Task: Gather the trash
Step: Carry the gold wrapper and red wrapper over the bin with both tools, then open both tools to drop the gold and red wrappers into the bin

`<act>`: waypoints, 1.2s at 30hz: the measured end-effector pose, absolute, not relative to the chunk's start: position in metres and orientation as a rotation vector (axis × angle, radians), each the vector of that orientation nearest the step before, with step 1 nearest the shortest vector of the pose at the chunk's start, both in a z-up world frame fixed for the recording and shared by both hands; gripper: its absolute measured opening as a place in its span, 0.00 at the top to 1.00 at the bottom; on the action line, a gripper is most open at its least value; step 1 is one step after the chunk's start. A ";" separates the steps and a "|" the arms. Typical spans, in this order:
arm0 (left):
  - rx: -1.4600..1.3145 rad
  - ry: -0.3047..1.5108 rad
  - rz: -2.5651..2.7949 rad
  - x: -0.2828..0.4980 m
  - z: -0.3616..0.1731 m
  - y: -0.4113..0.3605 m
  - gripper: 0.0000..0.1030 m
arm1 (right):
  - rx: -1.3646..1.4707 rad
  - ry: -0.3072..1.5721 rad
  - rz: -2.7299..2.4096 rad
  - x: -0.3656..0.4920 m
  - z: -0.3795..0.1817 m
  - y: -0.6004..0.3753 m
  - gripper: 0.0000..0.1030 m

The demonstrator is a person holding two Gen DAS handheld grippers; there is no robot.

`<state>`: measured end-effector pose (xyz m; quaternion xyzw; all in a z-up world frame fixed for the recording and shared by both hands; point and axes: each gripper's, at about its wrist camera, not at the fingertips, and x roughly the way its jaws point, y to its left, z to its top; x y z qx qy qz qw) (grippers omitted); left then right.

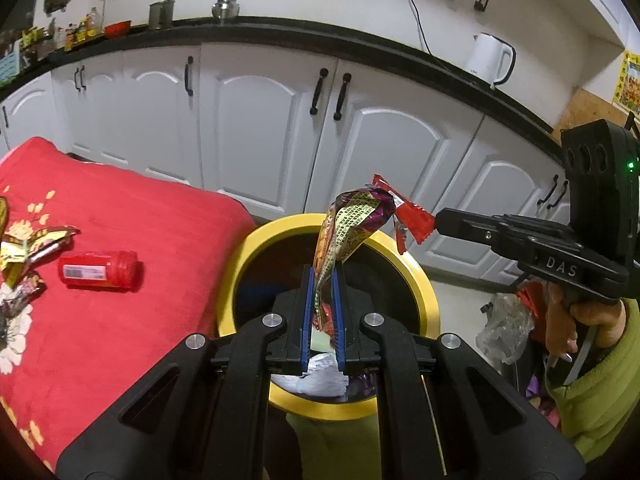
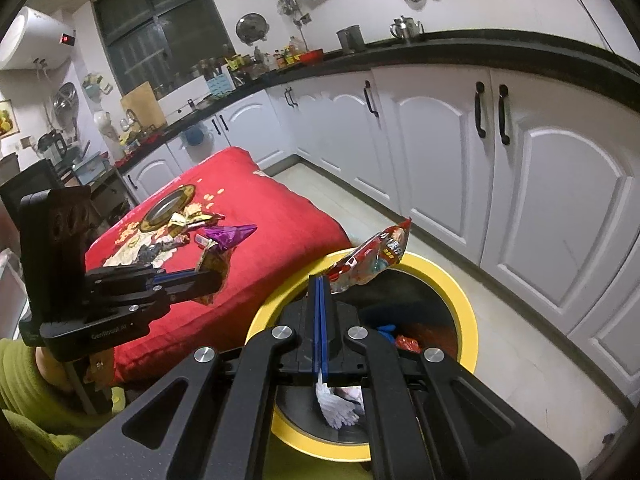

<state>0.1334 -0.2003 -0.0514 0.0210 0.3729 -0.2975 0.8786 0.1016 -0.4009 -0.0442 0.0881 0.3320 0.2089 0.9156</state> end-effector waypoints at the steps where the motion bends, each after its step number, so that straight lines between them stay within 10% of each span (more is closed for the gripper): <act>1: 0.048 0.781 -0.622 0.134 -0.053 -0.203 0.96 | 0.182 0.687 0.429 0.102 -0.045 -0.402 0.99; 17: 0.063 0.851 -0.621 0.150 -0.081 -0.226 0.92 | 0.179 0.777 0.427 0.102 -0.080 -0.411 0.99; 20: 0.055 0.856 -0.610 0.152 -0.083 -0.225 0.68 | 0.184 0.786 0.421 0.104 -0.084 -0.412 0.97; 24: 0.034 0.853 -0.585 0.154 -0.083 -0.219 0.49 | 0.187 0.775 0.397 0.103 -0.083 -0.415 0.64; 36: -0.001 0.778 -0.486 0.150 -0.066 -0.186 0.11 | 0.172 0.731 0.407 0.103 -0.067 -0.408 0.58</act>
